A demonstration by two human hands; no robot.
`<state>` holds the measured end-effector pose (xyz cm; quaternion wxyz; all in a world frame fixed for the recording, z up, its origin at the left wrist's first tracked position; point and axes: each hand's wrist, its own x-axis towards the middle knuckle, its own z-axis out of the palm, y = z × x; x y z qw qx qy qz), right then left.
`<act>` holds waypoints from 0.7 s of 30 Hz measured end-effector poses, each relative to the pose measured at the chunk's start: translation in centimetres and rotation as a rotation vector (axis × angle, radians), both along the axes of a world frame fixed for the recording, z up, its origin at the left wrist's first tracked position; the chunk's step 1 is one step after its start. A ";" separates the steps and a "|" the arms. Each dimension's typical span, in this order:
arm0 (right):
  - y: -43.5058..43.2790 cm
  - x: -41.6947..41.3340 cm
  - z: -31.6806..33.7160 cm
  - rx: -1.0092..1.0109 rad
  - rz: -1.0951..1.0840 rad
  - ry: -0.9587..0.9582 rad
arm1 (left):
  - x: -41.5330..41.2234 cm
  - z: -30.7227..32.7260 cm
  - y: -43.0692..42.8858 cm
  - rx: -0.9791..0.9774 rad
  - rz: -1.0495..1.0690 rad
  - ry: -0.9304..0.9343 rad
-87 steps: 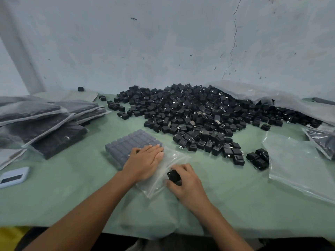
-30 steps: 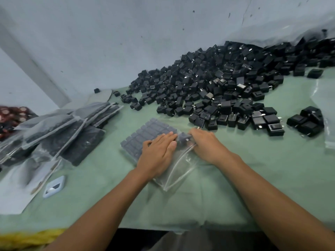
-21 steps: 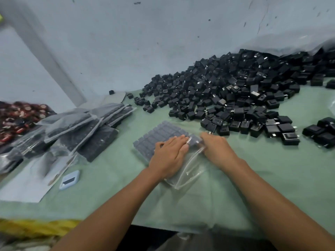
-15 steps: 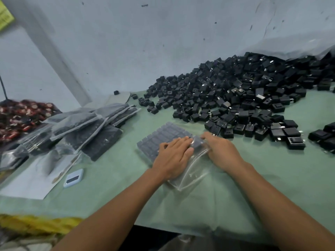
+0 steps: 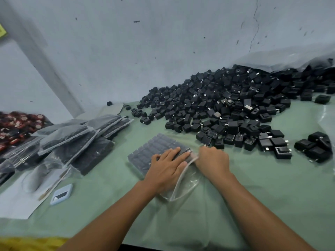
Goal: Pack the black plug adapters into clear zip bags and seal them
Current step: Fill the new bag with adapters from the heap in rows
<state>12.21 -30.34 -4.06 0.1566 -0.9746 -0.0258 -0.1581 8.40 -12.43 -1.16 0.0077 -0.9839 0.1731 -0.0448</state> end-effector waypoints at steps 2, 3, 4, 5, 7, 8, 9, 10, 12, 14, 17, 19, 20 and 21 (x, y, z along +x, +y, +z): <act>-0.2 -0.2 0.1 -0.006 0.034 0.005 | 0.5 0.3 -0.1 -0.075 0.032 0.019; -0.3 -0.4 0.2 0.005 0.055 0.018 | 0.9 0.5 -0.1 -0.102 0.047 0.022; -0.4 -0.6 0.4 0.019 0.078 0.032 | 1.2 0.7 -0.2 -0.108 0.053 0.019; -0.7 -0.7 0.4 0.040 0.113 0.049 | 1.4 0.7 -0.4 -0.090 0.052 0.009; -1.9 -1.0 0.6 0.139 0.232 0.154 | 1.5 0.2 -0.5 -0.026 0.033 -0.017; -2.6 -1.2 1.0 0.260 0.301 0.269 | 1.5 -0.2 -0.5 -0.017 0.024 -0.029; -3.2 -1.2 1.5 0.434 0.360 0.371 | 1.4 -0.5 -0.4 -0.026 0.021 -0.040; -3.7 -1.1 1.8 0.591 0.389 0.395 | 1.5 -0.7 -0.3 -0.048 0.021 -0.041; -4.3 -0.5 2.0 0.687 0.322 0.185 | 1.8 -0.8 -0.3 -0.095 0.022 -0.022; -4.6 0.2 1.6 0.503 0.103 -0.127 | 1.8 -1.0 -0.4 -0.110 0.026 -0.026; -4.7 0.6 0.6 0.308 -0.042 -0.143 | 1.7 -1.0 -0.4 -0.133 0.027 -0.022; -4.9 0.9 -0.1 0.289 -0.033 -0.083 | 1.7 -1.0 -0.4 -0.142 0.025 -0.029; -4.9 1.0 -0.2 0.303 -0.030 -0.069 | 1.7 -0.9 -0.4 -0.143 0.024 -0.037; -4.9 1.1 -0.2 0.318 -0.028 -0.056 | 1.7 -0.8 -0.5 -0.146 0.023 -0.045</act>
